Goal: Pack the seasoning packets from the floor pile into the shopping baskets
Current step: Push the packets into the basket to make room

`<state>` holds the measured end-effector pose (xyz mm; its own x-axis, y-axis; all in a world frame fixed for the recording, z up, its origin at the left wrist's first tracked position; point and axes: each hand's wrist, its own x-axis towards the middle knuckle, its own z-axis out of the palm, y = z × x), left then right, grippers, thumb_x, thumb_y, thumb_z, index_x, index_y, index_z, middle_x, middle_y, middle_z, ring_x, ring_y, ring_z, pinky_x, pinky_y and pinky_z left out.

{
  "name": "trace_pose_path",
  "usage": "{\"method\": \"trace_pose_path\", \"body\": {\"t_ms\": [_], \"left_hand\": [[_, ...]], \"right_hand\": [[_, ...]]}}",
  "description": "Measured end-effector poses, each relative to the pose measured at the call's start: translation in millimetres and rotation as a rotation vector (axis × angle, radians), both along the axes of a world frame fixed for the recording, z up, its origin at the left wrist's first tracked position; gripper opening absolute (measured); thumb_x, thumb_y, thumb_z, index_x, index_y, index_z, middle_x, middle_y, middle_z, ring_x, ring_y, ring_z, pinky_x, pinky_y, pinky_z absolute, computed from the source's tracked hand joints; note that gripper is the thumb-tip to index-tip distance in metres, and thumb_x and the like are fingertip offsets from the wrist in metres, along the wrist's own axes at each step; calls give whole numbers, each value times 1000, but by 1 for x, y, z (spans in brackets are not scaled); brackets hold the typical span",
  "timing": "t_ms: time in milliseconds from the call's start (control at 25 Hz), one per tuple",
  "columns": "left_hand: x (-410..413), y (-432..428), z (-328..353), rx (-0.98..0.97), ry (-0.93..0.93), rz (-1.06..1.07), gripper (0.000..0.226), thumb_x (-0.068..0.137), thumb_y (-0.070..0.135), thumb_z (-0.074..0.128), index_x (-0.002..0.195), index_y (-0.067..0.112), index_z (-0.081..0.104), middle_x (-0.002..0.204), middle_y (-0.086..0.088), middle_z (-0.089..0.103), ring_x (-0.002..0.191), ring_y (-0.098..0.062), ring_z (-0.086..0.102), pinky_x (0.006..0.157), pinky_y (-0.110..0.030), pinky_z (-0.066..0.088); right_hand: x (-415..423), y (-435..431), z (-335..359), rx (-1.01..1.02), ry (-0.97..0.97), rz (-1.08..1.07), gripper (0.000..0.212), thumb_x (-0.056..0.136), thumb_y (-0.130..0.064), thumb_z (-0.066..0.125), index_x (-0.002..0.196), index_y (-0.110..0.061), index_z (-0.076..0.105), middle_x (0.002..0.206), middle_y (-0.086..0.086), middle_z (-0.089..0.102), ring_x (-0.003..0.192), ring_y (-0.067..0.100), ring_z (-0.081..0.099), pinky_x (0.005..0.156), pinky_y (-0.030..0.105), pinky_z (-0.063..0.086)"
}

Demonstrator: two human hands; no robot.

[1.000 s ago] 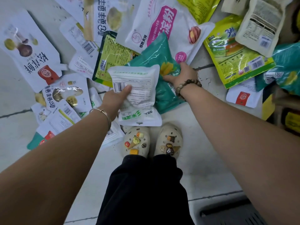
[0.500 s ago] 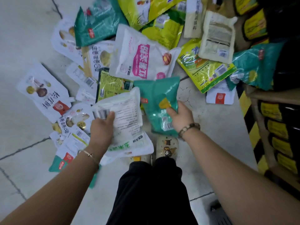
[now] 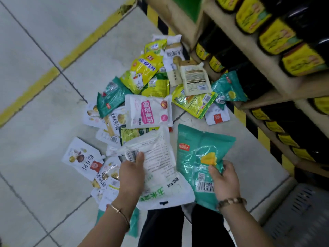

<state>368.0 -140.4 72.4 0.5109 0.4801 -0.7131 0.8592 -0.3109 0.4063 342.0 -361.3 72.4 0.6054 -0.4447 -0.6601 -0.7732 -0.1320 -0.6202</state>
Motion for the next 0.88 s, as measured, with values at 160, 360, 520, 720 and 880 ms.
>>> {"method": "trace_pose_path", "body": {"t_ms": [160, 360, 520, 720, 880], "left_hand": [[-8, -39, 28, -14, -42, -126, 52, 94, 38, 53, 52, 11, 35, 42, 0, 30, 40, -16, 29, 43, -25, 22], [-26, -97, 54, -80, -72, -249, 55, 94, 34, 54, 47, 13, 35, 32, 9, 28, 31, -8, 26, 42, -24, 24], [-49, -156, 80, -48, -110, -404, 62, 94, 32, 55, 39, 18, 28, 25, 3, 30, 30, -6, 27, 43, -29, 21], [-89, -233, 114, -31, -195, -613, 62, 94, 28, 56, 38, 16, 31, 32, -3, 40, 49, -34, 52, 50, -30, 24], [-129, -288, 133, -57, -284, -767, 39, 94, 28, 55, 60, 9, 55, 70, -22, 64, 79, -38, 63, 62, -36, 39]], "right_hand": [[-31, -38, 31, -3, -72, -107, 15, 87, 3, 57, 98, -6, 54, 83, 3, 60, 71, 11, 54, 56, 11, 39], [-79, -97, 54, -56, -107, -191, 8, 91, -6, 55, 94, -13, 57, 79, 0, 60, 78, 19, 53, 69, 26, 33], [-131, -142, 75, -114, -96, -283, 3, 91, -9, 56, 89, -10, 58, 83, 21, 64, 84, 40, 58, 74, 40, 42], [-203, -207, 103, -230, -82, -385, 15, 90, -8, 56, 93, 7, 59, 86, 26, 62, 85, 37, 57, 67, 31, 35], [-265, -258, 133, -320, -125, -433, 34, 89, -23, 59, 91, 11, 58, 75, 25, 52, 76, 24, 45, 61, 28, 22]]}}
